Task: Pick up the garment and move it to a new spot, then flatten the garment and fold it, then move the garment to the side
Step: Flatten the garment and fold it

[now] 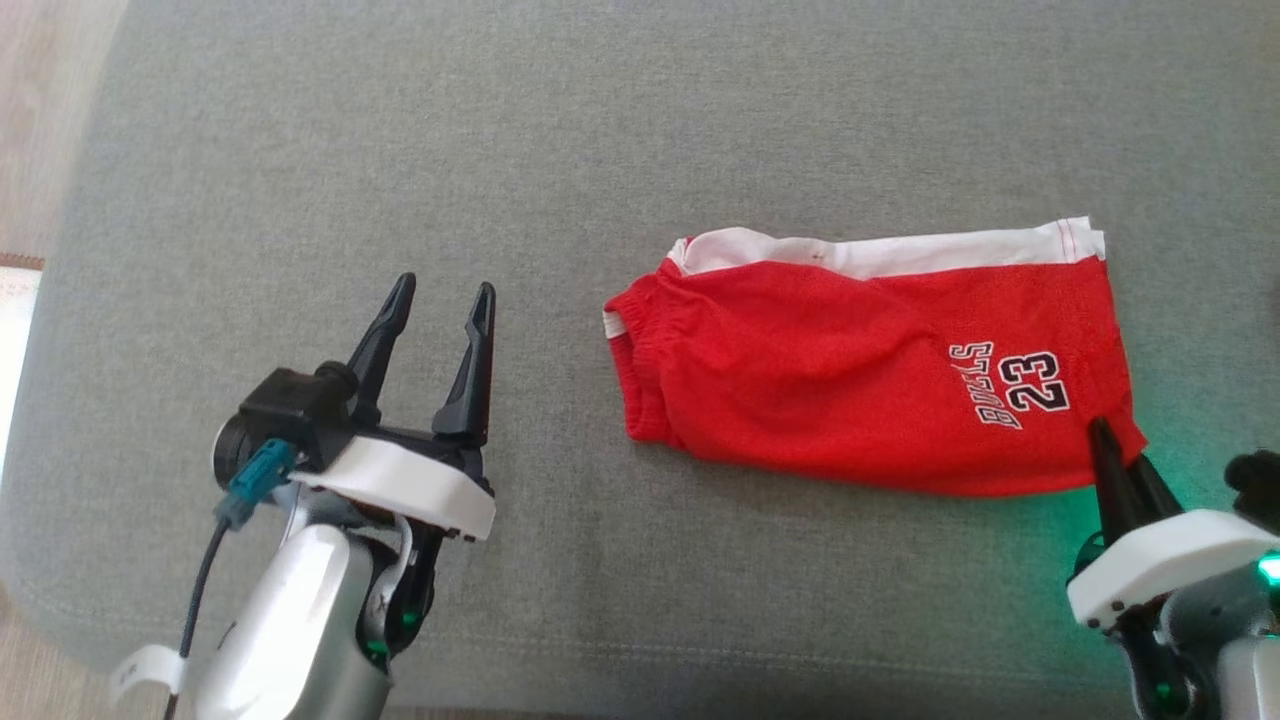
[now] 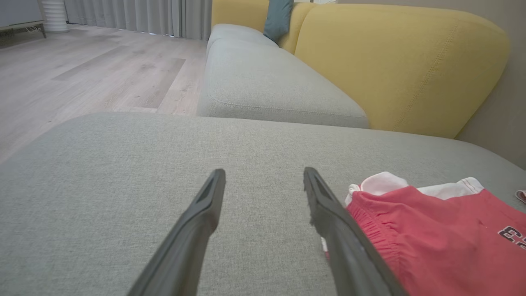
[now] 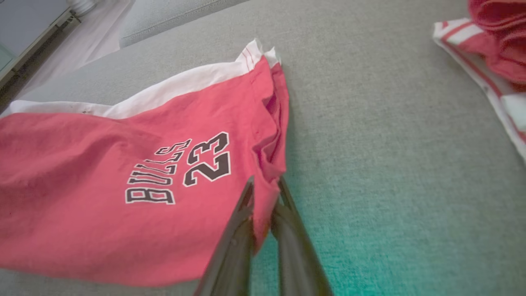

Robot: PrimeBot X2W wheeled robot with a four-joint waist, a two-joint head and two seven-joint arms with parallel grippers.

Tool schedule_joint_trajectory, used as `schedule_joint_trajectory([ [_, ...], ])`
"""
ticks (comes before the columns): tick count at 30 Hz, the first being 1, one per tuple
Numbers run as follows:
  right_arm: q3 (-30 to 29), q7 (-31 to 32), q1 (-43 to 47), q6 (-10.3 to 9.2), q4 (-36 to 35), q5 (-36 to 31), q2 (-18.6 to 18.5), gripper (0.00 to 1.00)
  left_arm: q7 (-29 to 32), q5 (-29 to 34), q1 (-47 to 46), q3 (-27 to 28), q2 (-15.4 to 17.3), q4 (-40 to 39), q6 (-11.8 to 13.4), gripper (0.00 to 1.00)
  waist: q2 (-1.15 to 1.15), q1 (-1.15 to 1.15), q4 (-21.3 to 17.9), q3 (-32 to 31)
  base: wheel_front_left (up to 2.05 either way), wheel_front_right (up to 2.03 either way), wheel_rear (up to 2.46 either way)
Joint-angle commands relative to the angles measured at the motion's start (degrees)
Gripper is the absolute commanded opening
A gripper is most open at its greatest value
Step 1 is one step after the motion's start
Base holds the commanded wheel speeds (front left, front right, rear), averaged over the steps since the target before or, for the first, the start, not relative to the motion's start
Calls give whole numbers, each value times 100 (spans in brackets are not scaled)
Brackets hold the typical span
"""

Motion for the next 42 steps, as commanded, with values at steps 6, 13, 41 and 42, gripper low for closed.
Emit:
schedule_joint_trajectory([
  [6,286,-191,-212,-4,-106,-81,-36,0,69,-17,-23,149,160,-274,86,100,0,0,-36,-108,0,0,0],
  [13,1340,25,-800,-4,-774,-340,-35,0,97,-27,-22,98,149,-333,111,100,0,0,-4,-159,0,0,0],
  [41,3640,-1212,-1558,-4,-387,-47,-35,100,-98,-58,-252,140,181,-184,166,100,0,0,133,43,0,0,0],
  [42,3460,-1272,-1532,-4,-428,-118,-35,100,-102,-48,-243,155,206,-192,181,100,0,0,101,16,0,0,0],
])
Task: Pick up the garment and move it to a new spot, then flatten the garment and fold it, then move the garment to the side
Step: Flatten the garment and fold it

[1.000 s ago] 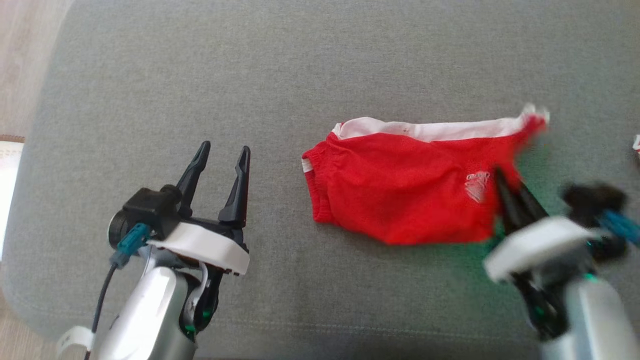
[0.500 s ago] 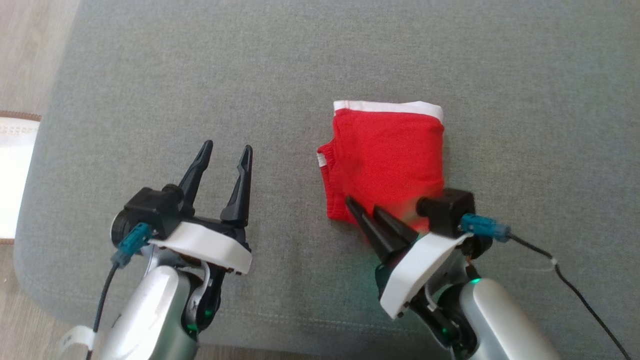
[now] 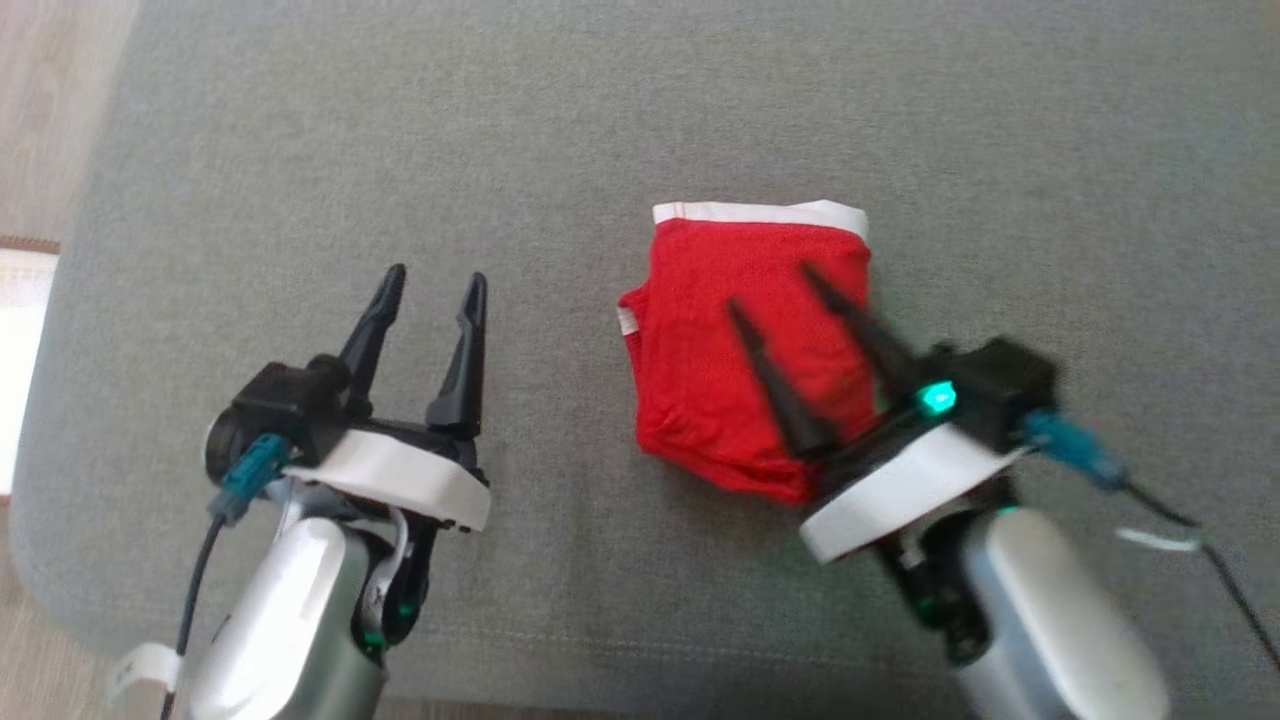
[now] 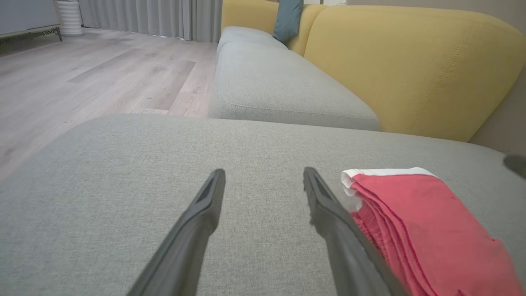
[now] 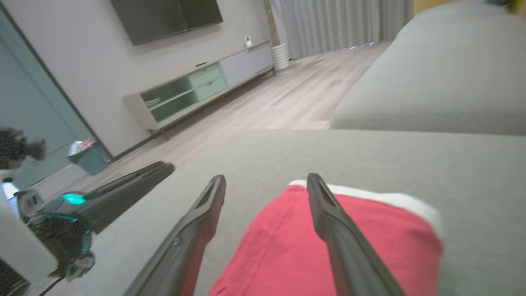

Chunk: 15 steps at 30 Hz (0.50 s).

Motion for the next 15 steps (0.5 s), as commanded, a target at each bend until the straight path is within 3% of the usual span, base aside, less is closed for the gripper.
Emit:
schedule_joint_trajectory([
  [1,-258,-115,-31,-4,-266,-156,60,100,-54,23,-160,246,175,-195,66,100,0,0,-89,-76,0,0,0],
  [9,-2167,-97,608,-4,-664,-673,-49,100,-14,38,19,387,379,-352,236,100,0,0,-349,-273,0,0,0],
  [15,-2675,-25,1008,-4,-890,-721,-41,100,50,9,218,480,528,-454,321,100,0,0,-489,-431,0,0,0],
])
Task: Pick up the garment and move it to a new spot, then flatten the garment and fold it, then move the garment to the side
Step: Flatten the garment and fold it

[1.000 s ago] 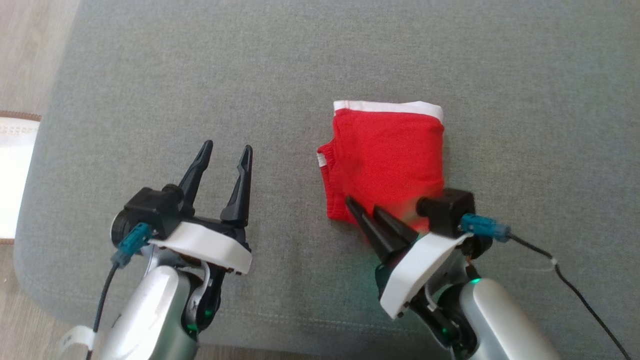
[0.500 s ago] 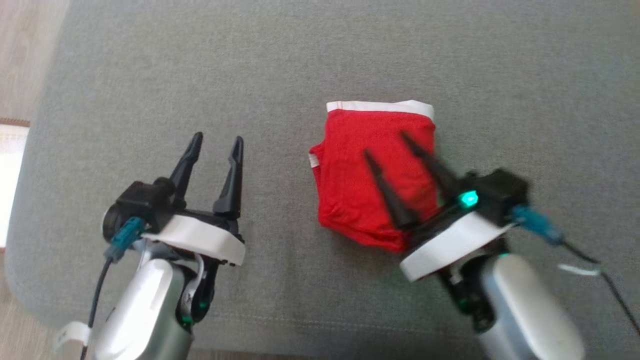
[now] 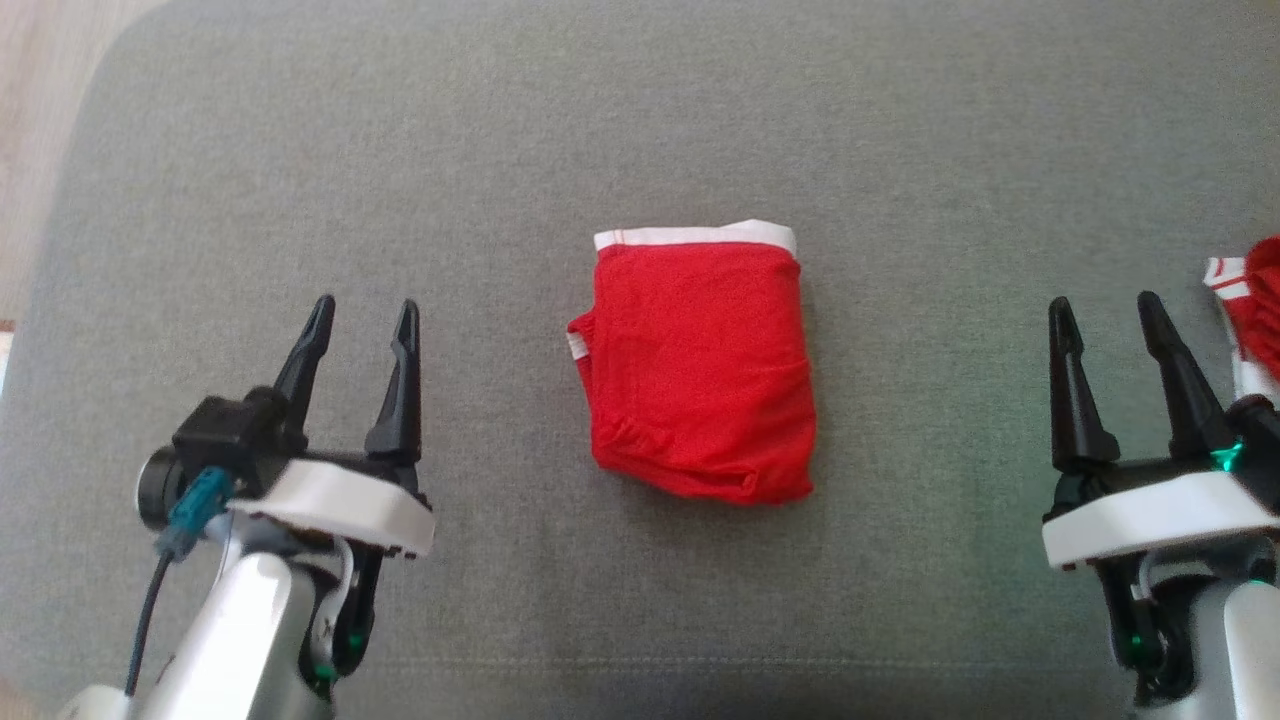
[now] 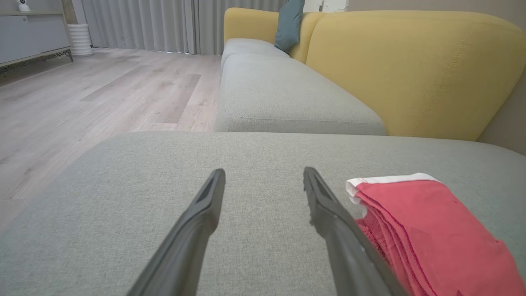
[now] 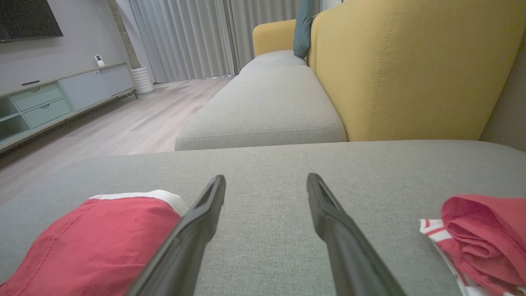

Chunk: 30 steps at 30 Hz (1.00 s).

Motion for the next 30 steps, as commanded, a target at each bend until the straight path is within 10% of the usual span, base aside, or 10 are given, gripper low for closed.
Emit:
schedule_joint_trajectory([
  [1,112,9,-88,-4,-268,-34,7,100,5,-2,-92,231,159,-219,39,100,0,0,-58,-65,0,0,0],
  [30,196,536,930,-4,-476,21,92,100,415,33,1124,151,546,-652,486,100,0,0,-176,-1409,0,0,0],
])
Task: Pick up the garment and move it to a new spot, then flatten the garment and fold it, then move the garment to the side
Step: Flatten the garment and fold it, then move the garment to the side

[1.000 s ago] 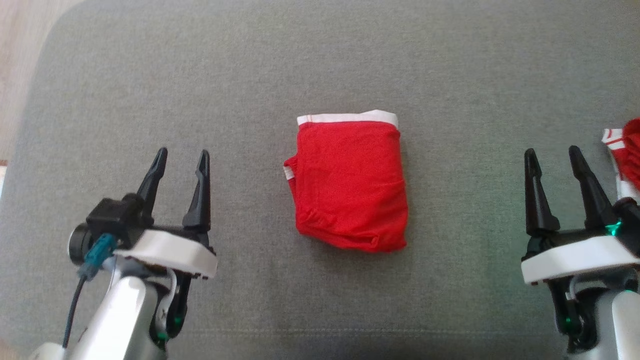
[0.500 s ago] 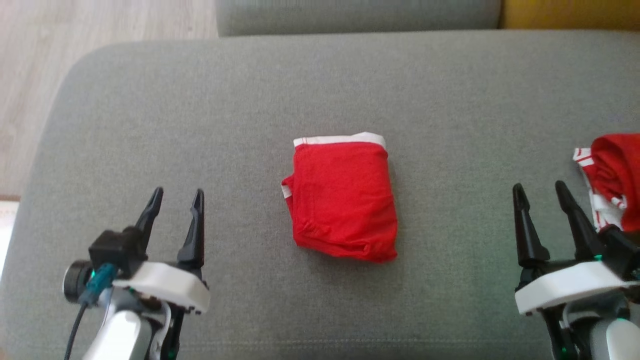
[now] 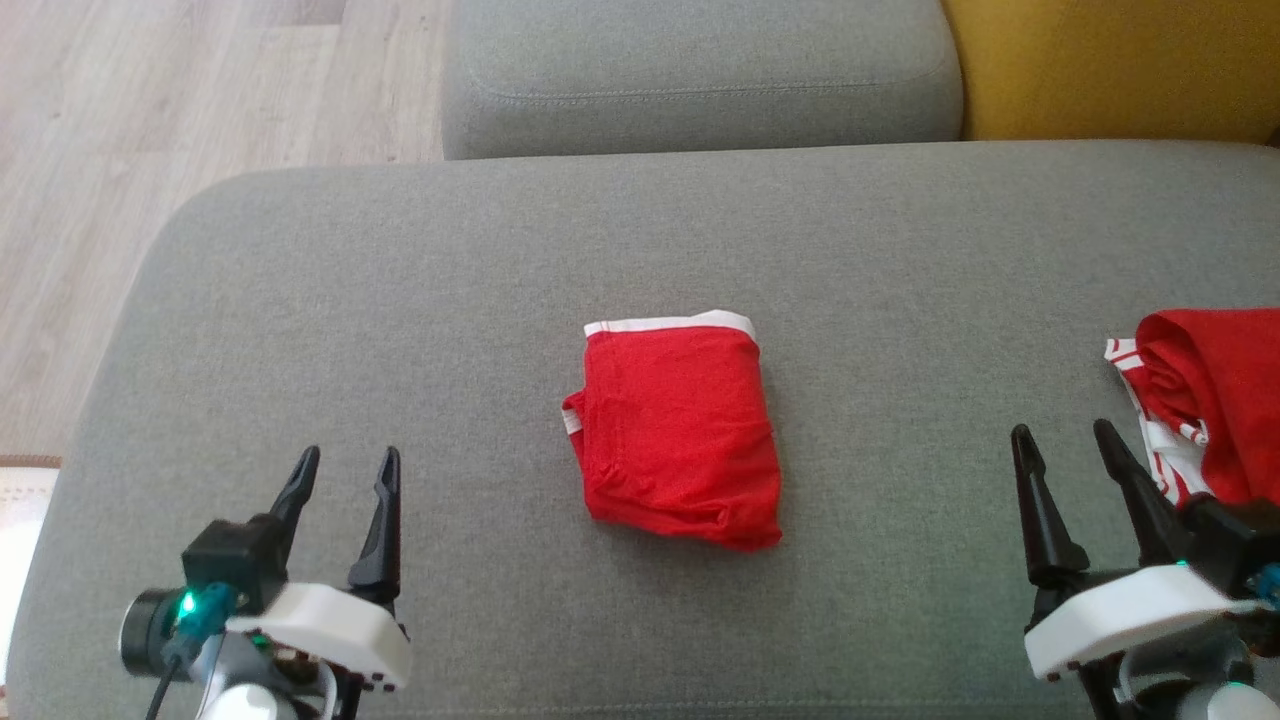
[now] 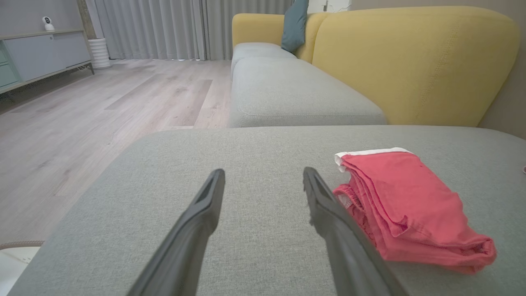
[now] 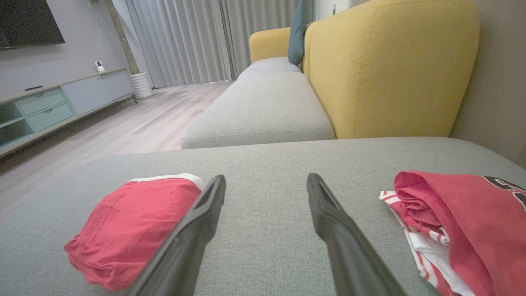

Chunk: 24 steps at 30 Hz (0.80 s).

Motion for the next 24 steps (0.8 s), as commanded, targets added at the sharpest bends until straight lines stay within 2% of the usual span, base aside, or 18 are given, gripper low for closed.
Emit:
schedule_joint_trajectory([
  [1,146,3,-125,-4,-232,57,-37,100,5,33,-197,195,155,-238,64,100,0,0,-15,-25,0,0,0],
  [24,81,43,-137,-4,-253,94,-33,100,-18,-20,-192,193,216,-392,163,100,0,0,15,-4,0,0,0],
])
